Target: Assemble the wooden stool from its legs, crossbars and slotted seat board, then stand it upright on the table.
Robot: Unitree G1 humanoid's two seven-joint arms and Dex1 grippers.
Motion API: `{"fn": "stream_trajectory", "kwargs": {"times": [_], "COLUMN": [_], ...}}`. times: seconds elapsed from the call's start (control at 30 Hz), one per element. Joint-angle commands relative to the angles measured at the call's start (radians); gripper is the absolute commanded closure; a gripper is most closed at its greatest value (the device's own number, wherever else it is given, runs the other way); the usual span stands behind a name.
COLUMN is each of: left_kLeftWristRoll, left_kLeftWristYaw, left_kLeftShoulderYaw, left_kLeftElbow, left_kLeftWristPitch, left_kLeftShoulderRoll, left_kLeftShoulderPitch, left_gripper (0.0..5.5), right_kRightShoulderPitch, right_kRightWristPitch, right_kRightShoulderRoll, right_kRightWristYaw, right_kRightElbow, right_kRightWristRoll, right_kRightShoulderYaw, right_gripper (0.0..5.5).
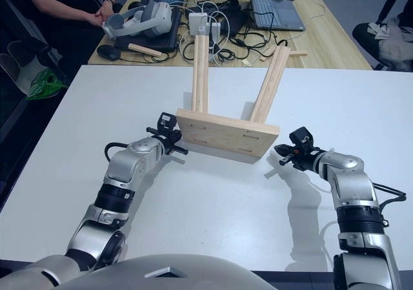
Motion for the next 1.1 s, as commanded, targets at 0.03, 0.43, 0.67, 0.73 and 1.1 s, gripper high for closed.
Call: {"fn": "stream_trajectory", "kwargs": {"times": [0.03, 0.43, 0.67, 0.73, 1.1], "left_kLeftWristRoll": [-0.004, 0.004, -0.007, -0.016, -0.026], "left_kLeftWristYaw": [-0.013, -0.032, -0.021, -0.025, -0.013], "left_kLeftShoulderYaw": [0.0, 0.012, 0.024, 0.034, 0.065], "left_kLeftElbow": [0.045, 0.05, 0.025, 0.025, 0.008], "left_kLeftWristPitch": [0.007, 0.014, 0.041, 0.055, 0.08], "left_kLeftShoulderRoll": [-0.049, -0.066, -0.08, -0.088, -0.109], "left_kLeftShoulderPitch": [-0.026, -0.018, 0.003, 0.005, 0.024], "left_gripper": [5.48, 5.48, 5.48, 5.48, 5.48], "right_kRightShoulderPitch": [-0.02, -0.022, -0.003, 0.001, -0.007], "right_kRightWristPitch": [-0.01, -0.023, -0.066, -0.08, -0.127], "right_kRightShoulderRoll": [0.004, 0.005, 0.02, 0.03, 0.067], "right_kRightWristYaw": [0.006, 0.045, 0.085, 0.087, 0.11], "right_kRightElbow": [0.003, 0.039, 0.107, 0.153, 0.246], "right_kRightWristRoll": [-0.006, -0.007, 0.037, 0.052, 0.129], "right_kRightShoulderYaw": [0.017, 0.043, 0.007, -0.013, -0.08], "right_gripper": [5.5, 5.5, 5.5, 5.5, 5.5]}}
